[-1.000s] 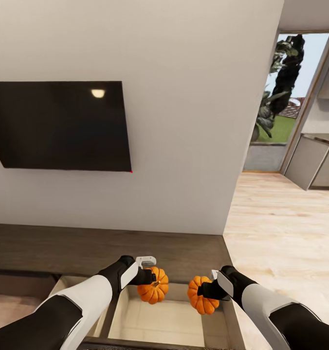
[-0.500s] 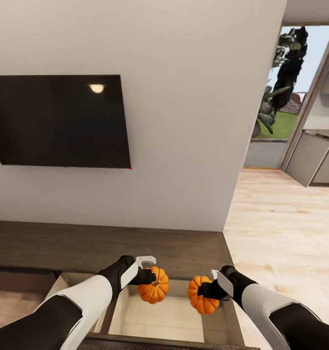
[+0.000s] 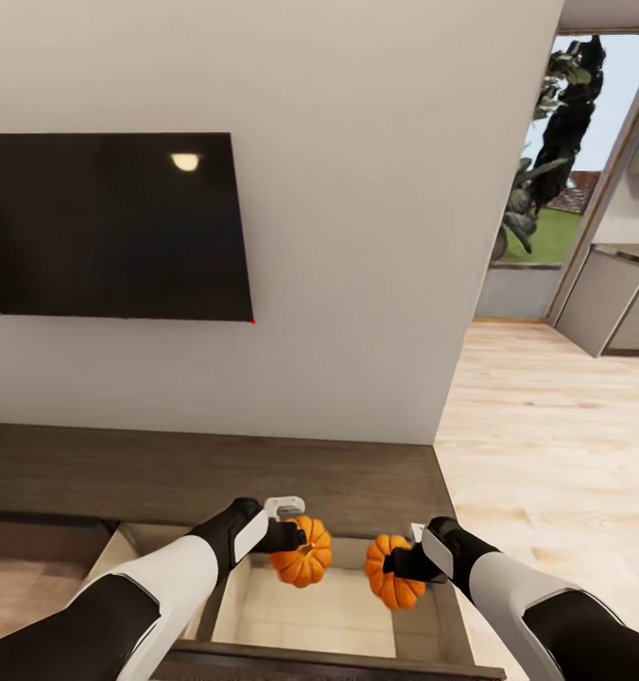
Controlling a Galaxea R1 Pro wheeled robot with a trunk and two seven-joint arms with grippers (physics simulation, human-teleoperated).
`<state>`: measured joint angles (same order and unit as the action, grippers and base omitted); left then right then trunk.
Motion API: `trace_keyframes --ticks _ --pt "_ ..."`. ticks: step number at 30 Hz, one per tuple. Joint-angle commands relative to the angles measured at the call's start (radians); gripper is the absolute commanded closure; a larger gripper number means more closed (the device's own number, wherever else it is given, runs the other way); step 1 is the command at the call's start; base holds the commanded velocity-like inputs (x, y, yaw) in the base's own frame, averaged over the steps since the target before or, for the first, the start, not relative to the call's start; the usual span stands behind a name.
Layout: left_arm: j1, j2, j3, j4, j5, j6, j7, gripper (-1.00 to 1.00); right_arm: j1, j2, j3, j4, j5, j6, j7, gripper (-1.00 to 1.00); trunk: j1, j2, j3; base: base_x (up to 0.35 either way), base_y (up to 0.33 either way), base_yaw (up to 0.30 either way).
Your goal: Place each of the two pumpkins and all three candles from the living room inside a cabinet in the living room (use any cabinet), then make sure every cabinet is closed, and position the cauldron so it is next to a table in the living room.
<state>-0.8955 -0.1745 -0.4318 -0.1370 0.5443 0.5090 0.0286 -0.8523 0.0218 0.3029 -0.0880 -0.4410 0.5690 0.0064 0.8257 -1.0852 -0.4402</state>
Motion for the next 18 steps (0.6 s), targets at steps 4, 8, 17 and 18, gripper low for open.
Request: trace_keyframes --ticks 4,8,17,18 --pt "-0.001 0.000 -0.005 0.003 0.003 -0.024 -0.026 1.00 -0.001 0.000 0.009 -0.001 -0.006 -0.013 0.001 1.00 0.000 -0.001 -0.008 0.000 0.000 0.000" --pt "-0.001 0.000 -0.005 0.004 0.003 -0.026 -0.029 1.00 -0.001 0.000 0.010 -0.001 -0.005 -0.015 0.001 1.00 0.000 -0.001 -0.014 0.000 0.000 0.000" --pt "-0.001 0.000 -0.004 0.010 0.003 -0.024 -0.030 1.00 -0.001 0.000 0.010 0.000 -0.005 -0.015 0.001 1.00 0.000 -0.001 -0.028 0.107 -0.023 0.000" --pt "-0.001 0.000 -0.004 0.023 0.003 -0.025 -0.030 1.00 -0.001 0.000 0.010 -0.001 -0.005 -0.015 0.001 1.00 0.000 -0.001 -0.030 0.066 -0.018 0.000"
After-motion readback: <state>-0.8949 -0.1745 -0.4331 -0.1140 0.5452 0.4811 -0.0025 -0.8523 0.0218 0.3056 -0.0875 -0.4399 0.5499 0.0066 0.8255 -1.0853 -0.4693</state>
